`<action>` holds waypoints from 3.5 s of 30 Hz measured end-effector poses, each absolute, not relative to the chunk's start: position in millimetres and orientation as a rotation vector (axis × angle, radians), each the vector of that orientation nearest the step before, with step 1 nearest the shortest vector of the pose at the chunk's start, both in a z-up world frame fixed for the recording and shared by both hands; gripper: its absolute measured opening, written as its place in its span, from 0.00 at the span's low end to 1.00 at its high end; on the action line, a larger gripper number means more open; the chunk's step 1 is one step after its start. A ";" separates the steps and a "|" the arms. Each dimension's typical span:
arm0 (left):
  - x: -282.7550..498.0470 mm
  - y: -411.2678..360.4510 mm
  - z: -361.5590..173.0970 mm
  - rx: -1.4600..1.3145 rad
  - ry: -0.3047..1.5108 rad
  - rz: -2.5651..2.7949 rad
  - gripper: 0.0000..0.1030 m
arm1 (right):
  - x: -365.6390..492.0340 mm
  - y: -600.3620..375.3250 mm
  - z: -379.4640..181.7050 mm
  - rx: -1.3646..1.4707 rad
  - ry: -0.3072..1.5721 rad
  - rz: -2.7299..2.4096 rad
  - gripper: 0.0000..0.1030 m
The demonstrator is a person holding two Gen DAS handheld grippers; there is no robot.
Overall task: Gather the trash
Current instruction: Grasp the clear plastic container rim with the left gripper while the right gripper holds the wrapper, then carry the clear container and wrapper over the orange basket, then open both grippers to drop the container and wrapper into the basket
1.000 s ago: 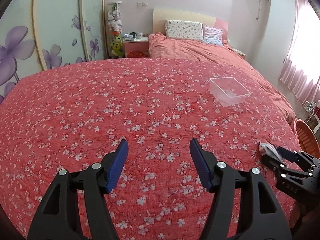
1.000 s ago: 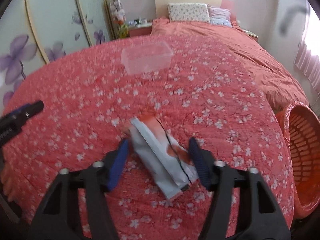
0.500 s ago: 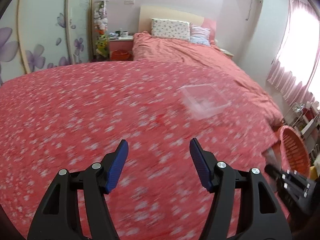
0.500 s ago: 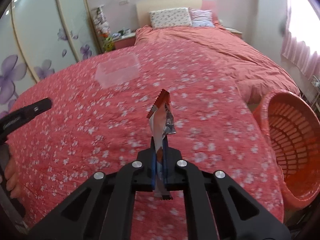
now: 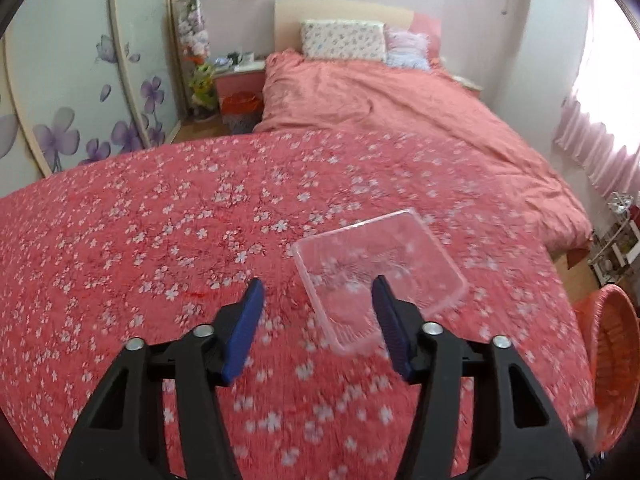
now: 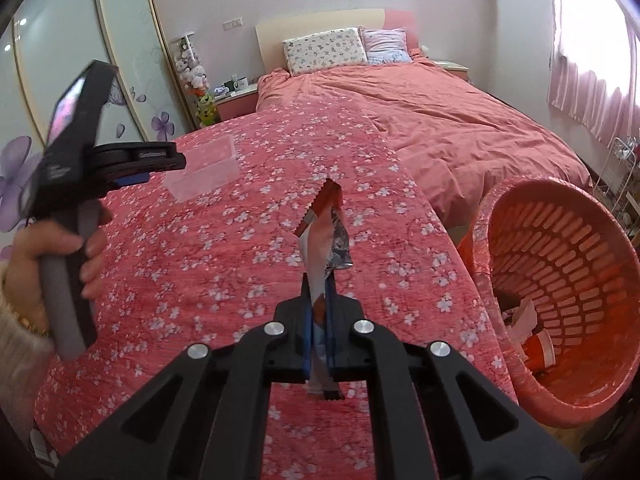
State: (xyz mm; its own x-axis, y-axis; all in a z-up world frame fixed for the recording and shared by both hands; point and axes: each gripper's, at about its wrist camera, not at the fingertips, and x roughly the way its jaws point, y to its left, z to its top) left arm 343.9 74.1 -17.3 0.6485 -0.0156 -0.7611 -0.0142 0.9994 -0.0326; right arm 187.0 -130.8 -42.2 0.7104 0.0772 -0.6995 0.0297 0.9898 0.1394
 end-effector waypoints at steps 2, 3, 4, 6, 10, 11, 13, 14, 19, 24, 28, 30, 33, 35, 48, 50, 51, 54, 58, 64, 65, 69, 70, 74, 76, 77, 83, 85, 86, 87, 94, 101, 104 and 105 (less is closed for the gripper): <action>352.9 76.3 -26.7 -0.044 0.920 0.011 0.37 | 187.2 -134.1 -43.6 0.151 0.782 0.027 0.06; 355.0 77.5 -30.6 -0.052 0.943 0.006 0.27 | 187.0 -135.4 -44.2 0.152 0.782 0.026 0.06; 356.1 79.5 -34.3 -0.069 0.962 -0.010 0.17 | 186.6 -136.9 -44.7 0.153 0.781 0.024 0.06; 351.5 81.8 -34.0 -0.083 0.956 -0.031 0.05 | 184.9 -139.2 -45.1 0.157 0.778 0.019 0.06; 334.5 79.7 -28.4 -0.064 0.931 -0.054 0.04 | 177.1 -145.3 -39.5 0.178 0.760 -0.002 0.06; 327.4 78.2 -25.9 -0.050 0.917 -0.060 0.04 | 174.4 -147.1 -37.3 0.181 0.754 -0.005 0.06; 313.9 75.3 -18.3 -0.045 0.897 -0.080 0.04 | 167.3 -151.4 -32.0 0.187 0.739 -0.014 0.06; 305.4 73.2 -13.4 -0.042 0.883 -0.094 0.04 | 162.0 -154.2 -28.2 0.194 0.729 -0.021 0.06; 264.9 54.4 5.7 -0.023 0.832 -0.170 0.04 | 132.2 -170.8 -9.0 0.224 0.675 -0.067 0.06; 225.5 24.2 18.1 -0.004 0.796 -0.253 0.04 | 103.0 -190.3 4.4 0.234 0.628 -0.128 0.06; 203.1 -1.9 26.6 0.008 0.765 -0.312 0.04 | 78.9 -210.1 12.9 0.244 0.586 -0.187 0.06; 196.3 -10.1 28.8 0.007 0.759 -0.343 0.04 | 69.8 -219.1 15.3 0.259 0.574 -0.208 0.06; 181.3 -26.4 29.2 0.014 0.746 -0.380 0.04 | 58.2 -235.2 16.2 0.288 0.554 -0.242 0.06; 176.8 -36.4 28.9 0.018 0.738 -0.407 0.04 | 52.8 -244.5 15.4 0.304 0.545 -0.259 0.06; 165.6 -95.8 14.0 0.038 0.747 -0.494 0.04 | 39.1 -277.3 6.8 0.306 0.510 -0.346 0.06; 164.2 -104.6 13.4 0.046 0.743 -0.496 0.04 | 39.9 -281.7 4.9 0.308 0.511 -0.354 0.06; 164.1 -108.4 12.9 0.048 0.741 -0.498 0.04 | 39.9 -284.2 3.8 0.310 0.511 -0.358 0.06; 162.6 -117.7 10.6 0.048 0.743 -0.504 0.04 | 39.3 -288.2 2.1 0.303 0.509 -0.368 0.06; 161.1 -130.7 6.8 0.053 0.750 -0.519 0.04 | 40.0 -294.0 0.5 0.304 0.503 -0.367 0.06; 159.9 -142.9 5.0 0.051 0.749 -0.544 0.04 | 42.0 -301.3 0.8 0.314 0.483 -0.357 0.06; 160.3 -145.4 4.9 0.053 0.748 -0.545 0.04 | 42.8 -303.3 0.5 0.313 0.479 -0.355 0.06; 163.2 -154.4 2.8 0.047 0.750 -0.547 0.04 | 47.1 -309.2 -3.0 0.318 0.477 -0.351 0.06; 164.6 -156.7 2.8 0.046 0.749 -0.549 0.04 | 49.0 -311.8 -4.5 0.321 0.478 -0.349 0.06; 170.0 -165.7 0.9 0.043 0.751 -0.557 0.04 | 53.9 -316.2 -7.8 0.328 0.478 -0.343 0.06; 172.9 -170.1 -0.4 0.039 0.754 -0.561 0.04 | 57.8 -319.6 -9.5 0.330 0.479 -0.341 0.06; 174.6 -172.4 -1.4 0.037 0.758 -0.565 0.04 | 59.0 -320.8 -10.0 0.331 0.480 -0.340 0.06; 181.3 -183.3 -8.7 0.043 0.776 -0.582 0.04 | 69.1 -329.2 -17.6 0.342 0.483 -0.335 0.06; 183.7 -186.0 -11.0 0.043 0.784 -0.584 0.04 | 73.6 -332.8 -20.4 0.346 0.487 -0.336 0.06; 185.1 -188.0 -12.0 0.045 0.787 -0.584 0.04 | 75.2 -335.5 -21.7 0.348 0.488 -0.335 0.06; 186.7 -190.0 -12.5 0.045 0.790 -0.586 0.04 | 76.5 -336.4 -22.8 0.350 0.488 -0.335 0.06; 191.6 -200.5 -16.1 0.058 0.805 -0.589 0.04 | 84.6 -345.3 -25.0 0.374 0.480 -0.341 0.11; 197.9 -200.7 -22.5 0.048 0.852 -0.588 0.11 | 81.8 -352.1 -26.2 0.404 0.466 -0.354 0.35; 198.0 -199.8 -24.1 0.055 0.853 -0.563 0.30 | 79.2 -352.0 -26.0 0.404 0.466 -0.362 0.41; 198.1 -197.9 -24.0 0.052 0.852 -0.556 0.31 | 78.4 -352.3 -25.6 0.401 0.466 -0.365 0.44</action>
State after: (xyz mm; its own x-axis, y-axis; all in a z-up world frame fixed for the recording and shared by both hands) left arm 198.1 -197.9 -24.0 0.5259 -0.4442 -0.7253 0.4848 0.8572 -0.1734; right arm 78.4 -352.3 -25.6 0.8319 -0.2455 -0.4976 0.4245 0.8591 0.2858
